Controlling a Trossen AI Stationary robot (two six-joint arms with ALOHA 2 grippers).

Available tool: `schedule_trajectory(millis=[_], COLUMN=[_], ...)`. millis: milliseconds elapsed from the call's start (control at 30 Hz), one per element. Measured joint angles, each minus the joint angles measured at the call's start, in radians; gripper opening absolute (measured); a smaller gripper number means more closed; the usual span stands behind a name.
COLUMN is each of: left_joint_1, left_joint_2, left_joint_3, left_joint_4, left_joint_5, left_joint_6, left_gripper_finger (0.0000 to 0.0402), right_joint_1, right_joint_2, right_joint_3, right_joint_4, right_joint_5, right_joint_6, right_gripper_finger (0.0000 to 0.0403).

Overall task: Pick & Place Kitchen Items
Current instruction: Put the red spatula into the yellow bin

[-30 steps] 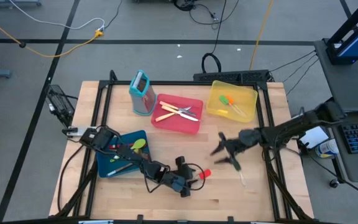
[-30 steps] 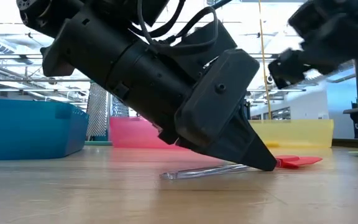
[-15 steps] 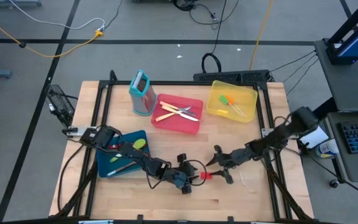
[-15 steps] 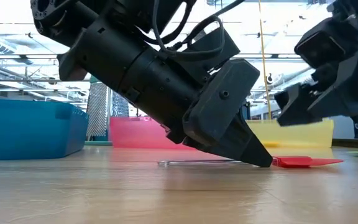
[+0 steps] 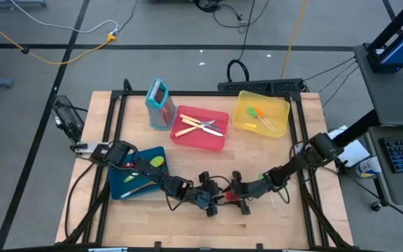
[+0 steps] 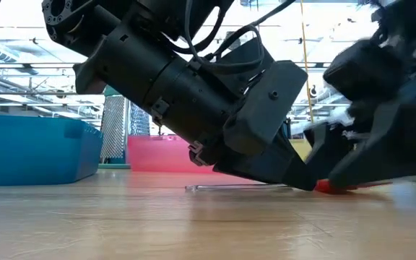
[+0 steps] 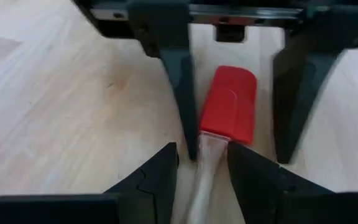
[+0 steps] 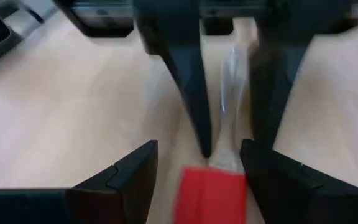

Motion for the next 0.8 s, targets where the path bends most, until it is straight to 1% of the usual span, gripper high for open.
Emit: schedule_trajectory(millis=[33, 200, 333, 500, 567, 667, 800], left_joint_1=[0.001, 0.004, 0.005, 0.008, 0.007, 0.009, 0.011], left_joint_2=[0.0, 0.0, 0.0, -0.001, -0.001, -0.002, -0.003], left_joint_3=[0.0, 0.0, 0.0, -0.001, 0.0, 0.0, 0.0], left_joint_4=[-0.001, -0.002, -0.005, -0.026, -0.044, -0.055, -0.053], left_joint_5=[-0.003, -0.007, -0.005, 0.048, 0.063, 0.072, 0.095], left_joint_6=[-0.013, -0.038, -0.054, -0.073, -0.073, -0.085, -0.126], left_gripper_finger=[0.0147, 0.0147, 0.0147, 0.0147, 0.0147, 0.0147, 0.0147], right_joint_1=[0.0, 0.031, 0.063, 0.082, 0.083, 0.083, 0.082], right_joint_2=[-0.005, -0.051, -0.112, -0.22, -0.263, -0.31, -0.329], right_joint_3=[0.0, 0.0, -0.001, -0.009, -0.024, -0.052, -0.081], right_joint_4=[-0.014, -0.194, -0.37, -0.601, -0.64, -0.64, -0.638], right_joint_5=[0.002, 0.014, 0.07, 0.082, 0.077, 0.078, 0.087], right_joint_6=[0.011, 0.037, 0.069, 0.174, 0.222, 0.286, 0.309], right_gripper_finger=[0.0224, 0.022, 0.0219, 0.0219, 0.0217, 0.0211, 0.0196])
